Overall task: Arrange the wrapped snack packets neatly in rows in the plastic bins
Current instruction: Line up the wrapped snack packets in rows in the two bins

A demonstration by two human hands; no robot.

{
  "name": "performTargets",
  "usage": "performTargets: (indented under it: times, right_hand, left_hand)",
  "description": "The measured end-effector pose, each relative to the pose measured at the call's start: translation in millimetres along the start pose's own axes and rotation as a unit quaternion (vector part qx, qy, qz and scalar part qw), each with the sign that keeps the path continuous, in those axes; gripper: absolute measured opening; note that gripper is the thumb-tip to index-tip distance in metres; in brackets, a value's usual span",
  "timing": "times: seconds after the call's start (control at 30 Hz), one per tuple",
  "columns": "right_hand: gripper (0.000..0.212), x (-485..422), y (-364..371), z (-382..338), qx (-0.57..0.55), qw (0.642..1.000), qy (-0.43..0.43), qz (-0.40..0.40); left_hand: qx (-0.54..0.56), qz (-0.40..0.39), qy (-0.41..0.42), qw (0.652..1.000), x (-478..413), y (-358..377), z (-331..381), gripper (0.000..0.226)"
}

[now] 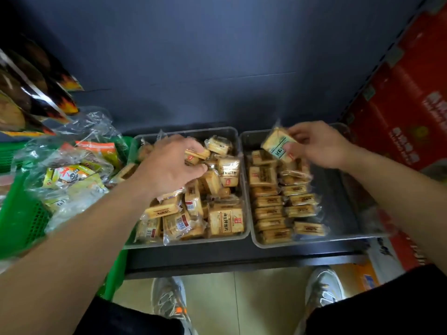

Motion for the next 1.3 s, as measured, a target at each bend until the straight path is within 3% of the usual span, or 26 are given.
performTargets:
  times: [0.1, 0.17, 0.57, 0.77, 1.03, 1.2, 1.3]
  right_hand:
    - [0.019, 5.7, -36.7, 28.5, -0.008, 0.996, 0.055, 0.063]
    - [0.019, 15.3, -49.6, 41.3, 0.019, 0.996, 0.073, 0.054]
    - [0.025, 64.4, -17.6, 110.8, 0.225, 0.955, 0.055, -0.187]
    - [0.034, 72.9, 5.6, 128.6, 0.290, 0.935, 0.008, -0.205]
    - [0.034, 66.8, 15.4, 132.4, 0.282, 0.945, -0.034, -0.164]
    - [0.033, 67.4, 17.4, 132.5, 0.275, 0.949, -0.054, -0.141]
    - [0.032, 67.2, 17.1, 132.7, 0.288, 0.945, -0.061, -0.143]
  left_hand:
    - [0.031, -0.015, 0.049, 0.998, -3.4, 19.5, 35.2, 0.038]
    - [0.054, -0.031, 0.074, 0.995, -3.0, 36.7, 56.6, 0.035]
    - [-0.085, -0.177, 0.258, 0.946, -2.1, 181.6, 137.7, 0.037]
    - [-0.025, -0.217, 0.207, 0.954, -1.7, 227.1, 132.5, 0.037]
    - [0.032, -0.221, 0.156, 0.962, -4.8, 239.5, 126.1, 0.033]
    - [0.130, -0.194, 0.138, 0.962, -2.6, 238.0, 132.2, 0.030]
    - [0.089, -0.201, 0.156, 0.963, 1.8, 243.3, 130.1, 0.018]
Point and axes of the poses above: each hand's wrist, its own x-axis away from the middle knuckle, its own y-axis out of the palm, z = x × y, the point moved 5 cm from there along -x, towards the middle knuckle, and after that the axes turned 14 degrees about z, right-handed, at the moved point
